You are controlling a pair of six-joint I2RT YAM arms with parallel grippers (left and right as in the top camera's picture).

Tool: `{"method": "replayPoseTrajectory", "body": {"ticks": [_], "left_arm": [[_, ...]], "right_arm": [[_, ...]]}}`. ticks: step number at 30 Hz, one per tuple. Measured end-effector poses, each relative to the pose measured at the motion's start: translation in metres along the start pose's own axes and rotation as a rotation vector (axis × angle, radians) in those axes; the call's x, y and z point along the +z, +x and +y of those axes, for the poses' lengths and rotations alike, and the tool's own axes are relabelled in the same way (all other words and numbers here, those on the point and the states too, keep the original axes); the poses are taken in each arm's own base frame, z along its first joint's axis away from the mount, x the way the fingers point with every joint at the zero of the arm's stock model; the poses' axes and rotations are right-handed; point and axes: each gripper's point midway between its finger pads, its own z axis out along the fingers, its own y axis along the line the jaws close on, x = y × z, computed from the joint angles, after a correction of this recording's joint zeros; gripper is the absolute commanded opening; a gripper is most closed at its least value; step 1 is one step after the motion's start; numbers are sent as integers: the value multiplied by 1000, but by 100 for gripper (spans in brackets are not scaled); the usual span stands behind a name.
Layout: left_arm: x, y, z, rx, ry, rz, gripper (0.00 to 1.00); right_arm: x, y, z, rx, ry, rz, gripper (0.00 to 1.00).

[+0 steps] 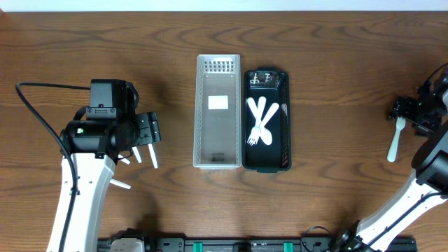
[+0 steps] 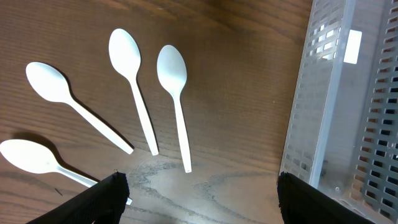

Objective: Pack container
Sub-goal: 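Move the right gripper to the last white fork and grasp it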

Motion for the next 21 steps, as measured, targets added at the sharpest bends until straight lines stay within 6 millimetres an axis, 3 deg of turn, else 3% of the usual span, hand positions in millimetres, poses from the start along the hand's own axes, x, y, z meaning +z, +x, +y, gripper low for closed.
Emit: {"method": "replayPoseTrajectory", "body": {"ticks": [10,16,21], "left_arm": [[0,0,0,0,0,0,80],[0,0,0,0,0,0,80],[0,-1,0,0,0,-2,79]], "right_arm": [[1,-1,-3,-14,18,1,54],[1,-1,-2,-16,13,3,26],[0,-1,-1,-12,3,2,20]]}}
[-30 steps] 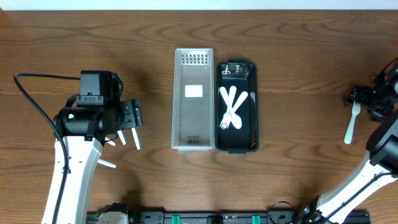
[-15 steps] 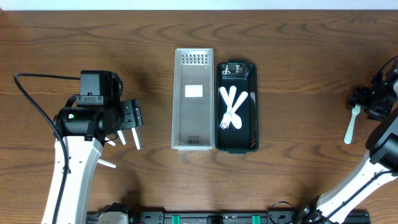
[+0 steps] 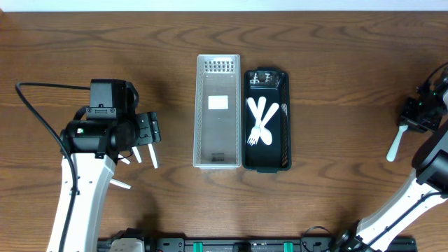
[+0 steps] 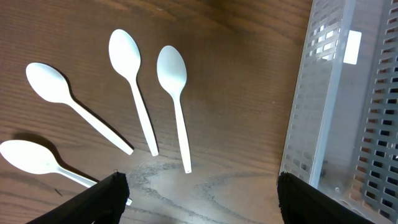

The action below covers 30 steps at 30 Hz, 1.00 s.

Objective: Pack container
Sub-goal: 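Move the right gripper to the last white fork and grasp it, then carry the fork with the right gripper into the black basket and release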

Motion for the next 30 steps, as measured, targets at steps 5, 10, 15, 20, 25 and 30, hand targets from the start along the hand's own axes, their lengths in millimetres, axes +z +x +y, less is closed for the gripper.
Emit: {"method": "replayPoseTrajectory", "body": {"ticks": [5,10,15,20,25,30], "left_arm": [[0,0,0,0,0,-2,79],[0,-1,0,0,0,-2,80],[0,0,0,0,0,-2,79],[0,-1,0,0,0,-2,79],[0,0,0,0,0,-2,80],[0,0,0,0,0,-2,81]], "right_arm": [[0,0,1,0,-3,-1,15],[0,1,3,2,-15,3,11],[-2,5,18,16,-39,20,11],[-24,5,67,-58,-79,-22,11],[-106,11,140,-192,-128,-197,9],[-192,62,229,-347,-236,-339,10]]}}
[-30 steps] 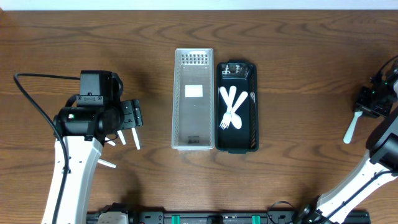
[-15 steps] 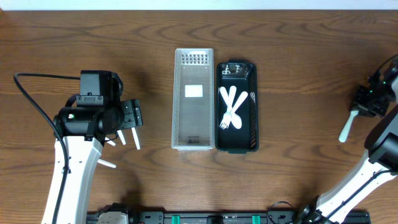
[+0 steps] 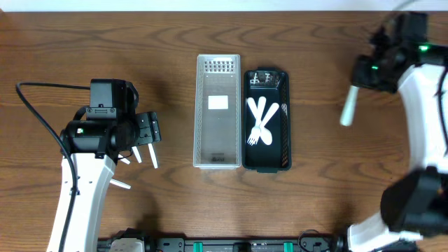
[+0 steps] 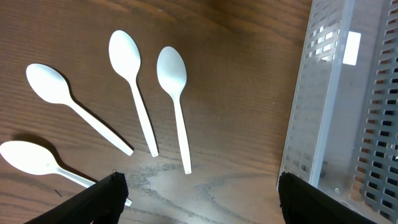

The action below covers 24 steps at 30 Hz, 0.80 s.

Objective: Pack container
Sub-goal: 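Carry the fork with the right gripper into the black basket and release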

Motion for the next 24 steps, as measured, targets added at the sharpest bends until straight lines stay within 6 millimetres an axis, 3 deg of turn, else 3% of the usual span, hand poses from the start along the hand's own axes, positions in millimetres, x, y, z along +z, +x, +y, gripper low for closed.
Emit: {"method": "replayPoseTrajectory", "body": {"ticks": [3,6,9,12,18,21,24], "left_arm": [[0,0,0,0,0,0,81],[0,0,0,0,0,0,81],[0,0,0,0,0,0,81],[0,0,0,0,0,0,81],[0,0,0,0,0,0,81],[0,0,0,0,0,1,81],[0,0,0,0,0,1,81]], "right_arm": [[-14,11,56,-73,-66,-17,11],[-11,31,104,-138,-103,13,12],[0,51,135,-180,-102,56,12],[18,66,149,-197,-79,107,12],[82,102,156,-222,9,268,14],[105,119,158,-239,38,323,35],[113,125,165,-249,39,330,41]]}}
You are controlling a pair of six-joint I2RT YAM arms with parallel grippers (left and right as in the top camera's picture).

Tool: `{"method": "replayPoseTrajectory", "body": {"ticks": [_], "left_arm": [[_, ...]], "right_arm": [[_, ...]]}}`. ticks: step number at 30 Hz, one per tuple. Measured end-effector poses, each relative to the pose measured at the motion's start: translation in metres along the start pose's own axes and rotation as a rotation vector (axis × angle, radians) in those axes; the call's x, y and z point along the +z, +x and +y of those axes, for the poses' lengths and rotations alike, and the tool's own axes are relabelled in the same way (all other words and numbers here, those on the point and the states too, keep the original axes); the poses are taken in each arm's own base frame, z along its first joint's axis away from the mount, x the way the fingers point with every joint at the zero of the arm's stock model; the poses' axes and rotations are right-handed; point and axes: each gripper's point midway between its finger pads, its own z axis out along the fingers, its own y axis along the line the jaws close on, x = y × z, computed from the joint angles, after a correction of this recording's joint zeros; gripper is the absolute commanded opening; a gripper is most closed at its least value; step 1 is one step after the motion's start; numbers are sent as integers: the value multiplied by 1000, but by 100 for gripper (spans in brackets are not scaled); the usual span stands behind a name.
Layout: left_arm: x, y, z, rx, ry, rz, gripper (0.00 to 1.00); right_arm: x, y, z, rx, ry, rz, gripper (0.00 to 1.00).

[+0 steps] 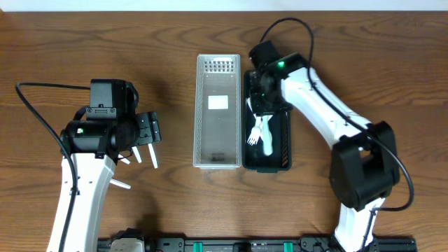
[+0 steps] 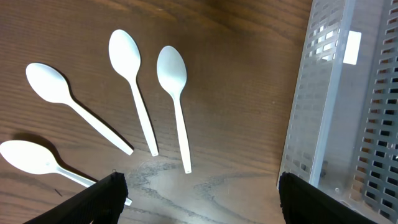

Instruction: Pack container

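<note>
A clear perforated container (image 1: pixel 218 133) lies mid-table, its wall at the right of the left wrist view (image 2: pixel 323 124). Beside it on the right lies a black tray (image 1: pixel 283 140) holding white plastic forks (image 1: pixel 256 134). My right gripper (image 1: pixel 262 105) hangs over the tray's upper half, shut on a white utensil (image 1: pixel 267 143) that points down along the tray. Several white spoons (image 2: pixel 177 102) lie on the wood left of the container. My left gripper (image 2: pixel 199 205) is open above them with nothing in it; the overhead view shows this gripper (image 1: pixel 147 130) too.
The table is brown wood (image 1: pixel 350 42). A white label (image 1: pixel 218 103) shows inside the clear container. The left arm's black cable (image 1: pixel 35 112) loops at the far left. Black base hardware runs along the front edge (image 1: pixel 210 245).
My right gripper has moved from the table's upper right, with the white utensil, to over the black tray. The left arm and spoons have not moved.
My right gripper first held a white utensil at the table's far right edge and stayed near there. Then it was at the upper right, nearer the containers, and now it is over the black tray. The left gripper stayed open above the spoons throughout.
</note>
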Motion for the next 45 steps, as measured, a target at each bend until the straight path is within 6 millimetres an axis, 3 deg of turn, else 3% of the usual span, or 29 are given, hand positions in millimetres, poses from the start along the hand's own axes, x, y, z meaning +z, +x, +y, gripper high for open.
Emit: {"method": "replayPoseTrajectory", "body": {"ticks": [3,6,9,11,12,15,17,20,22,25,27,29,33,38,45], "left_arm": [[0,0,0,0,0,1,81],[0,0,0,0,0,1,82],[0,0,0,2,-1,1,90],[0,0,0,2,0,2,100],[0,1,0,4,0,2,98],[0,2,0,0,-2,8,98],[0,4,1,0,-3,17,98],[0,6,1,0,-5,26,98],[0,7,1,0,-5,27,98],[0,6,1,-1,-6,25,98],[3,4,1,-5,-6,25,98],[12,2,1,-13,-9,42,98],[43,3,1,-27,-27,123,98],[86,4,2,-30,-45,206,98],[124,8,4,-44,-61,266,98]], "right_arm": [[0,-3,5,-4,-8,-17,53],[-1,-2,5,-8,-5,-14,52],[-9,-2,4,-20,1,-6,52],[-25,-11,5,-26,5,-28,53],[-36,-18,4,-30,9,-52,53],[-79,-41,-2,-23,13,-155,68],[-119,-55,-18,-3,22,-246,79],[-183,-62,-62,71,43,-377,99],[-219,-55,-105,151,81,-437,99],[-246,-33,-171,295,153,-446,99],[-247,-19,-207,384,185,-414,99],[-239,-13,-232,450,189,-387,99],[-204,1,-265,540,183,-298,99],[-153,9,-269,551,164,-213,99],[-90,29,-262,540,121,-109,99]]}}
